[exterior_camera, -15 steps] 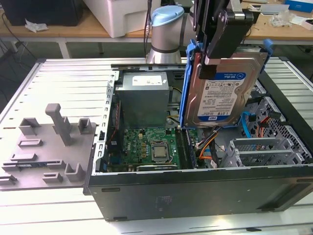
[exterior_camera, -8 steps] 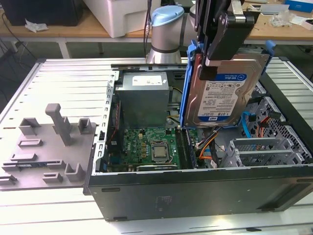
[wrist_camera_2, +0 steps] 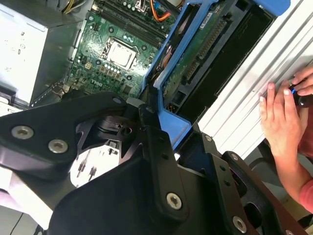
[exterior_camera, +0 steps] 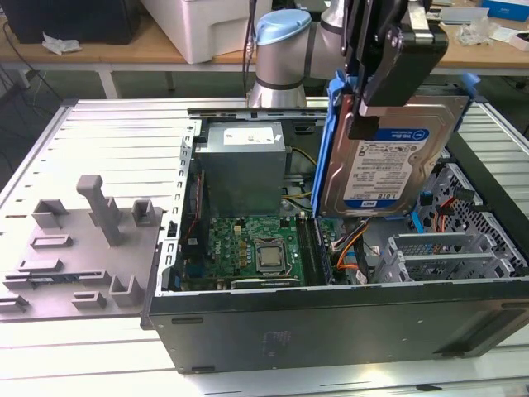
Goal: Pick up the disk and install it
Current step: 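Insert the disk into the insertion slot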
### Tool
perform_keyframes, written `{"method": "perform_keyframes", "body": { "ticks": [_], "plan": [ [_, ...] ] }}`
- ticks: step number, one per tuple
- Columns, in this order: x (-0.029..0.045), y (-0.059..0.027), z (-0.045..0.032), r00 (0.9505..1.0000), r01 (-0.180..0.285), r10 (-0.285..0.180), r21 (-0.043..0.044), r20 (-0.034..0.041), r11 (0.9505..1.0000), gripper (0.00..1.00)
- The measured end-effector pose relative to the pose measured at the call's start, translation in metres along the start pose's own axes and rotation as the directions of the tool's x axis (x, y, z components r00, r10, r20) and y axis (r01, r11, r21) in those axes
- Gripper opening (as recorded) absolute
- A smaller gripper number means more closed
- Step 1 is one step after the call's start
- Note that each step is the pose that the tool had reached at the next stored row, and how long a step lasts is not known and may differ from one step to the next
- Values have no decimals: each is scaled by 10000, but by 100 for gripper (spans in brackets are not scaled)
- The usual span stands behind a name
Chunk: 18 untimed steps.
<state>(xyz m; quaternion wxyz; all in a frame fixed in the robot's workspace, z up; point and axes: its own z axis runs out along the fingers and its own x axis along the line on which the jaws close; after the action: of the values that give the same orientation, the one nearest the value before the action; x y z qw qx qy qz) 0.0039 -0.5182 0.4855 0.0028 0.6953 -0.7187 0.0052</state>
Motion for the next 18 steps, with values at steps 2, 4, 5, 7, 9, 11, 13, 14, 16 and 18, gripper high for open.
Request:
{"method": "perform_keyframes", "body": {
  "ticks": [2,4,5,7,9,11,13,14,16,18],
  "plan": [
    [7,-39,1,10000,-8,8,-1,17,10000,36],
    [17,-105,3,10000,-20,20,-2,46,10000,36],
    [20,-124,4,10000,-24,24,-2,55,10000,36],
    [27,-169,6,10000,-34,34,-3,75,10000,36],
    [35,-215,7,9999,-41,41,-4,96,10000,36],
    [42,-263,8,9999,-47,47,-5,114,10000,36],
    [49,-305,9,9999,-53,53,-5,129,10000,36],
    [54,-333,10,9999,-54,54,-6,135,10000,36],
    [61,-383,10,9999,-54,54,-6,142,10000,36],
    [70,-456,11,9999,-55,55,-6,147,10000,36]
  ]
}}
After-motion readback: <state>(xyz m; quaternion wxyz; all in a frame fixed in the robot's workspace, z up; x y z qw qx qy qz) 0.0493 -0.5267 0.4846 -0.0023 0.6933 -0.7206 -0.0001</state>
